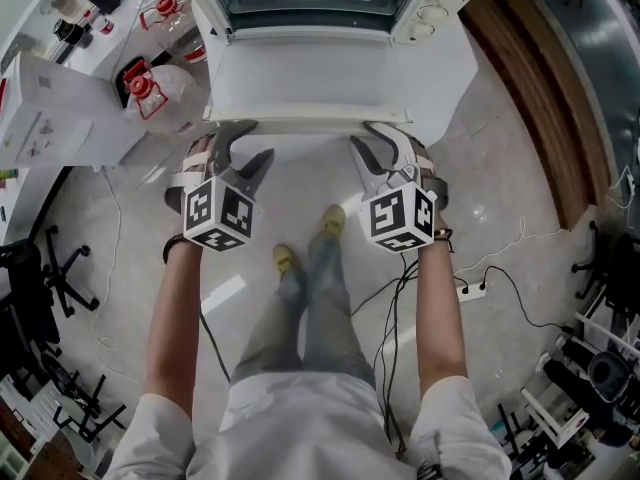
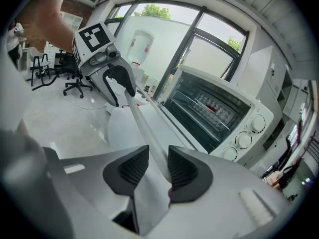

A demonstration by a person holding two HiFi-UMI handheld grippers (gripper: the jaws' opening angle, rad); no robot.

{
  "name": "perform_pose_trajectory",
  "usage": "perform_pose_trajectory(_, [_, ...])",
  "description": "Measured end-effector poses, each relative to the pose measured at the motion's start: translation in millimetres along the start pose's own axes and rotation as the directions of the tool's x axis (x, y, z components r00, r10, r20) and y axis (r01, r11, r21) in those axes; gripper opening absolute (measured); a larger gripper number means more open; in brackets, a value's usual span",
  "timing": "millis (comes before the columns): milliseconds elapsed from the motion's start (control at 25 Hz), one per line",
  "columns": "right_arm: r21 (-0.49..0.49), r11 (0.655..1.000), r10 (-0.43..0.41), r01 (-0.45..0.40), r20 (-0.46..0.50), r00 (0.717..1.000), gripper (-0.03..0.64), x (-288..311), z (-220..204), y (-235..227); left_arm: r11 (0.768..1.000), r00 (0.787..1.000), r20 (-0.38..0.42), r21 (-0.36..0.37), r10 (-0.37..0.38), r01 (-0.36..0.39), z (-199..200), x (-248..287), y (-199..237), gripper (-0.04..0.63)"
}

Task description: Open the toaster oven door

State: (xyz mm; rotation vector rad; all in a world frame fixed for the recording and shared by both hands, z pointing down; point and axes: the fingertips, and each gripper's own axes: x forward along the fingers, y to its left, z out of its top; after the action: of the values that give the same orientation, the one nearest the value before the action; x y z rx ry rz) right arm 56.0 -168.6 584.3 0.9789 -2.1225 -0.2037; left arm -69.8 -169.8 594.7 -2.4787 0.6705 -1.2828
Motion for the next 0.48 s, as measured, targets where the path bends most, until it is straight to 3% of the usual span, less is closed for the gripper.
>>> perform_pose_trajectory(240, [-0.049, 0.997, -0.053, 0.053, -0.003, 0.999, 0.106, 9, -11, 9, 0.998, 0.999, 0.007, 0.058, 0.038, -0.039, -10, 10, -8, 0.215])
perform_pose_trajectory(480, [-0.072, 0.993, -0.09, 0.091, 0.017, 0.996, 0.106, 19, -24, 17, 0.995, 0.997, 0.0, 0.067, 0.074, -0.074, -20, 24, -20, 0.232])
